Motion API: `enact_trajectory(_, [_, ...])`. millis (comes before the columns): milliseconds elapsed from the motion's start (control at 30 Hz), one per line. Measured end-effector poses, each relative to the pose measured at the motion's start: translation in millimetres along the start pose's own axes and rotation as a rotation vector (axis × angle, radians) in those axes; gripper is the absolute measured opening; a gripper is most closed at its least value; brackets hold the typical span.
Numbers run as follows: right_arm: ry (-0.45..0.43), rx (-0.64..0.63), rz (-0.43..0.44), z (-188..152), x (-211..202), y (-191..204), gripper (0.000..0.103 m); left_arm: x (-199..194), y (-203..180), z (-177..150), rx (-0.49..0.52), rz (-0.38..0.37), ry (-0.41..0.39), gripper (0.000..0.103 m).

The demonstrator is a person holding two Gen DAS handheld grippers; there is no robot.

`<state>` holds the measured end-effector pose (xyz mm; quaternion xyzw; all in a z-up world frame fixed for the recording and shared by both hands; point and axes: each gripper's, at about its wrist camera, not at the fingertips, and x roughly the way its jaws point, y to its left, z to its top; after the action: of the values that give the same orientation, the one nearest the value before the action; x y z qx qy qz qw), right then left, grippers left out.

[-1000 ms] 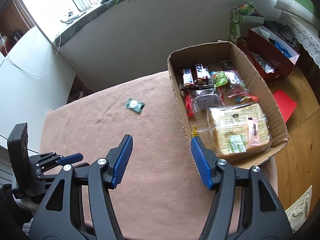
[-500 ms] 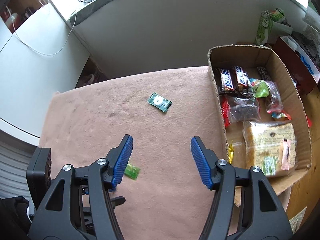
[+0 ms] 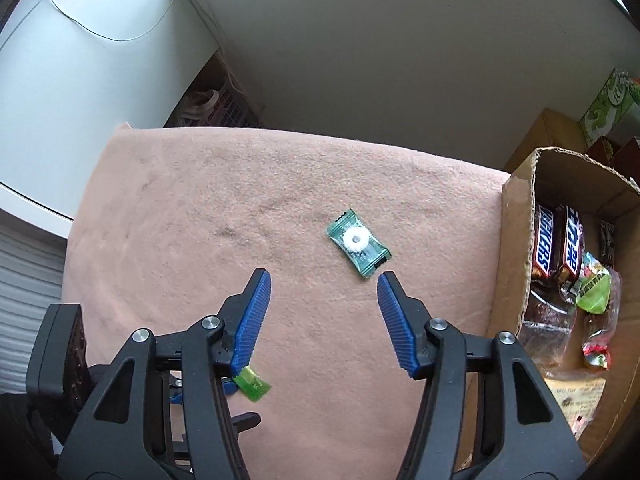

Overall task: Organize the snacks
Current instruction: 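Move the left gripper to the green candy while the right gripper approaches the green-white mint, then grasp the green candy with the left gripper while the right gripper grasps the green-white mint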

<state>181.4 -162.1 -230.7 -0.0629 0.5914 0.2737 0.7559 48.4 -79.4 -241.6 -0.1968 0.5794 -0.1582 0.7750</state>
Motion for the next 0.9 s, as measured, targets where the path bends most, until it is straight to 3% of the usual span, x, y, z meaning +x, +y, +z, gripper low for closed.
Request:
enact_trajectory(233, [0.036,-0.008,-0.001,11,23,-5,0.058,3,-5,12,0.007,0.045,-0.027,0.031])
enact_trajectory(367, [0.044,-0.026,-0.027,16,33,-6,0.05,6,-10,23,0.007,0.07,-0.044,0.031])
enact_trajectory(600, [0.055,-0.04,-0.037,22,46,-5,0.049,15,-27,32,0.069,0.175,-0.065,0.031])
enact_trajectory(700, [0.065,-0.057,-0.053,24,53,-4,0.043,21,-37,35,0.096,0.22,-0.074,0.031])
enact_trajectory(900, [0.073,-0.084,-0.078,26,61,3,0.042,28,-44,32,0.137,0.259,-0.083,0.021])
